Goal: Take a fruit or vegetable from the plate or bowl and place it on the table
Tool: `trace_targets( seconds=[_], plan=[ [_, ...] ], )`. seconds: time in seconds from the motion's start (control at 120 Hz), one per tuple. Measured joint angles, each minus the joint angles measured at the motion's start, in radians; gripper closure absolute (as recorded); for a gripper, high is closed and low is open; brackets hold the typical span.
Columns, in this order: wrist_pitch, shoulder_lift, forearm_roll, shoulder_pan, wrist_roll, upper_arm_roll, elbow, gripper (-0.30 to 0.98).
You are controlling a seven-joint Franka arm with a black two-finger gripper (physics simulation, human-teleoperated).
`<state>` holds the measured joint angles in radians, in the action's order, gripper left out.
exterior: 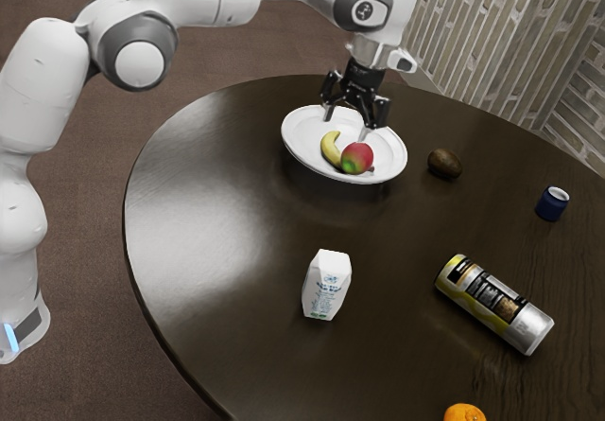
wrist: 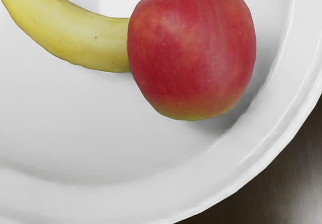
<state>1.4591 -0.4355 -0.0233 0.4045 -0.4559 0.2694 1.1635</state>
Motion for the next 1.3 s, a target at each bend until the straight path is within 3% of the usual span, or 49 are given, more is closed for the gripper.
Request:
trace_targets(
  seconds=[0.183, 0.408, 0.542, 1.3],
  plan=[
    [0.001, -0.08, -0.025, 0.001, -0.019, 0.015, -0.075, 0.0],
    [0.034, -0.112, -0.15, 0.0, -0.035, 0.05, -0.085, 0.0],
    [0.049, -0.135, -0.182, -0.004, -0.042, 0.066, -0.12, 0.0],
    [0.108, -0.225, -0.144, 0.011, -0.067, 0.083, -0.148, 0.0]
  ],
)
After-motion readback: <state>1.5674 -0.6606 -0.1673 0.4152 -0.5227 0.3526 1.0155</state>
